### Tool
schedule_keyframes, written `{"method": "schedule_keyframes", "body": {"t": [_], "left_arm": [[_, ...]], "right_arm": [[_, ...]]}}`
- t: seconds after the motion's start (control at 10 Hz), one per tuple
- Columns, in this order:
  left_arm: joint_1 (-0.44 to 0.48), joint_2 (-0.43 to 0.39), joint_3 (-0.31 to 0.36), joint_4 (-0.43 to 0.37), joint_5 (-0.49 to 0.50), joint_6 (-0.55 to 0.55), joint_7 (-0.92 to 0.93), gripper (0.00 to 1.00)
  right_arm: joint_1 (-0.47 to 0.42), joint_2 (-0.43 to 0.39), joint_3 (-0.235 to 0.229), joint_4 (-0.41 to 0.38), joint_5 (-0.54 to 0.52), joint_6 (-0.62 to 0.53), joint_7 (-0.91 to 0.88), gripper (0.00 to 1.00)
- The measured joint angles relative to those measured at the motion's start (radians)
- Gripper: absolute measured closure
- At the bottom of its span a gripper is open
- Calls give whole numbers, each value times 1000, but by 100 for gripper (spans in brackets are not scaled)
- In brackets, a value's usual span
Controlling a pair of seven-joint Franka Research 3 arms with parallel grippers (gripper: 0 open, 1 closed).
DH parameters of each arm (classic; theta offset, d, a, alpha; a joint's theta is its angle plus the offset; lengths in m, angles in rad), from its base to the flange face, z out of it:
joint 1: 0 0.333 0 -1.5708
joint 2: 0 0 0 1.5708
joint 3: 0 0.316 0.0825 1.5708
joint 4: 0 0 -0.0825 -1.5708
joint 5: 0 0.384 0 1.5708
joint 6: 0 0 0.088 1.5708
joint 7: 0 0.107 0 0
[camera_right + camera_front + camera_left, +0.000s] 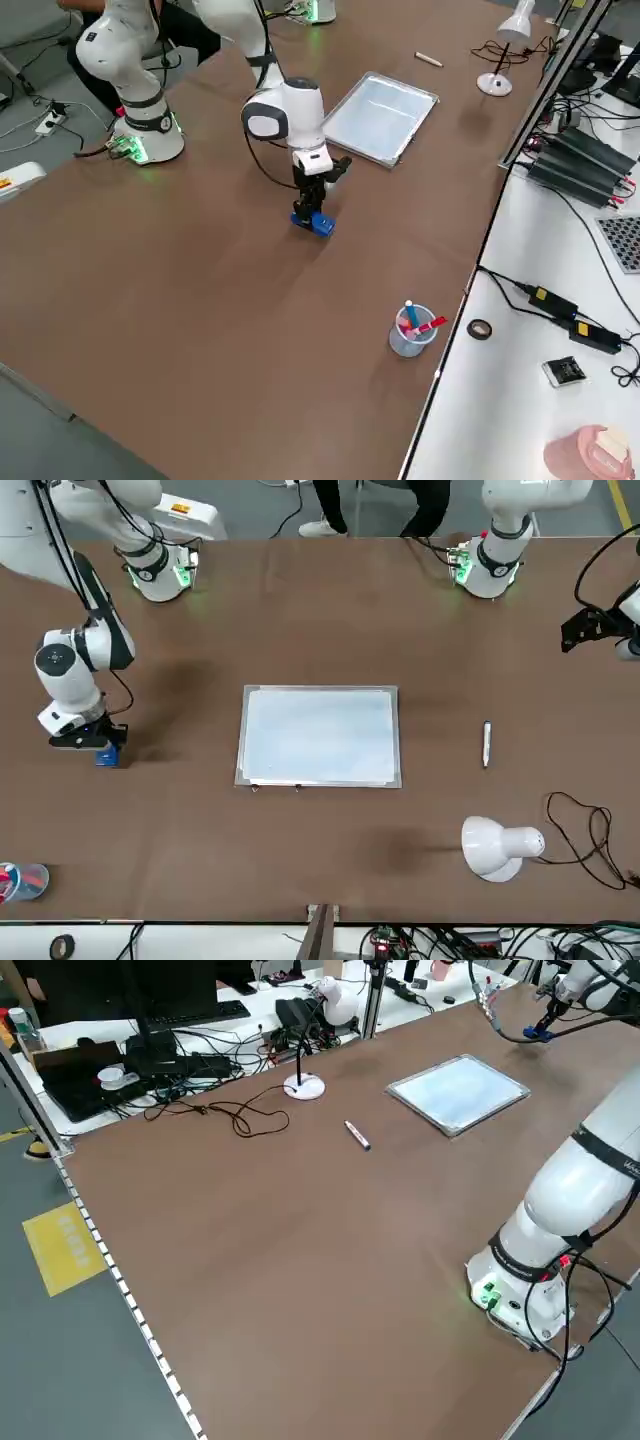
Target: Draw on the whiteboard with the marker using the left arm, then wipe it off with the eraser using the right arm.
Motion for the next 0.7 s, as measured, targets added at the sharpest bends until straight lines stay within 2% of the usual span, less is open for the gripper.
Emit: {"method": "schedule_keyframes", "body": {"t": [0.7], "left_arm": [[-2, 10, -2, 13, 0, 2, 0, 0]], "right_arm": [[-1, 5, 1, 0, 0, 24, 15, 44]]}}
